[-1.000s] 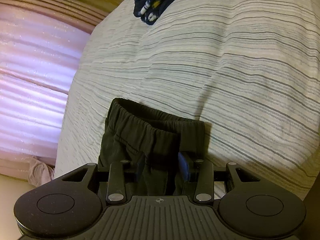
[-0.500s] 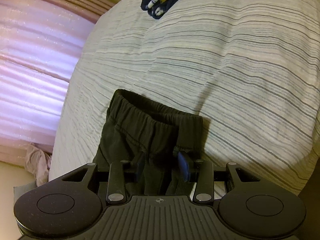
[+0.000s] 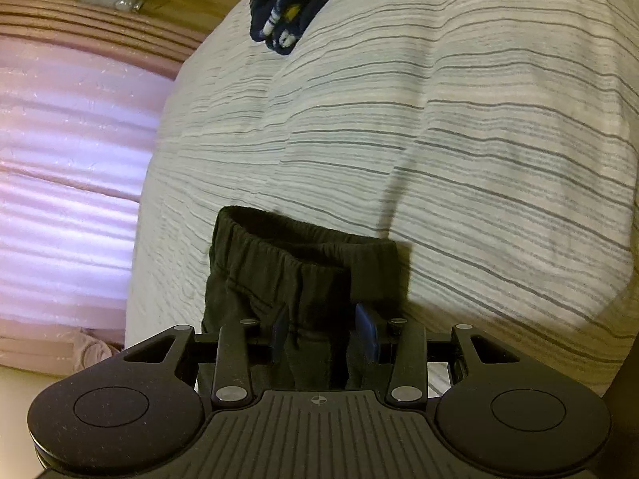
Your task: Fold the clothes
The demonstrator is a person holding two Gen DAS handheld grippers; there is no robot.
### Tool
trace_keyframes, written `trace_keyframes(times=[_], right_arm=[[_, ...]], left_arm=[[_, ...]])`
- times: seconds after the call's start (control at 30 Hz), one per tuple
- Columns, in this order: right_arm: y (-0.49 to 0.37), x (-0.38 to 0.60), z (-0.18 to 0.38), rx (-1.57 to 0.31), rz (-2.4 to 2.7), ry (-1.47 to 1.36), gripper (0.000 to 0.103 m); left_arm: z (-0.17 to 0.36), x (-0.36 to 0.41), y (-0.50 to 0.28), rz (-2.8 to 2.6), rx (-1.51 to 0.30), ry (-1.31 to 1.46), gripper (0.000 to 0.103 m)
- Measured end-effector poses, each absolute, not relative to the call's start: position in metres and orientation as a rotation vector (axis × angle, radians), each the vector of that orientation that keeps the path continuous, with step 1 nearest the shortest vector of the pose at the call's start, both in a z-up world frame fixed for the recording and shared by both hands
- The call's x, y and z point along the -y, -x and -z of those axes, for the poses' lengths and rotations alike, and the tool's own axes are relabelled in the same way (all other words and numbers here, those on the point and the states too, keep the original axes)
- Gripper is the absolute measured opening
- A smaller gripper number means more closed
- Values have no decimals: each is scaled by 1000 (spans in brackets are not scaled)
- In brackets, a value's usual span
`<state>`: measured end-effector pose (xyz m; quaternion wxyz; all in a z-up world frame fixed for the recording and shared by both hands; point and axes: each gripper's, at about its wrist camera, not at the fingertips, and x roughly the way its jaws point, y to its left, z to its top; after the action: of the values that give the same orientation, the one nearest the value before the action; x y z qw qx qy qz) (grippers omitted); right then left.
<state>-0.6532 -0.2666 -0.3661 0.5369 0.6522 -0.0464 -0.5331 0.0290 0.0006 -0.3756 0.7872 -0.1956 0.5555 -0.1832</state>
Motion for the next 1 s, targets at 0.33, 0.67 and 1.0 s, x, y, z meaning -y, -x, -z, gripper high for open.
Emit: trace_keyframes(times=[0.33,0.67,1.0], right_arm=[[646,266,373,171,1231,-1550,41],[637,275,341,26,1343,-1340,0],[676,259,324,29,1277,-1404,7]], left_arm=[[402,-2,-41,411,-1214,581,39],[381,-12,-49,510,-1095,632,1],[378,-39,-17,515,-1129,503,2]])
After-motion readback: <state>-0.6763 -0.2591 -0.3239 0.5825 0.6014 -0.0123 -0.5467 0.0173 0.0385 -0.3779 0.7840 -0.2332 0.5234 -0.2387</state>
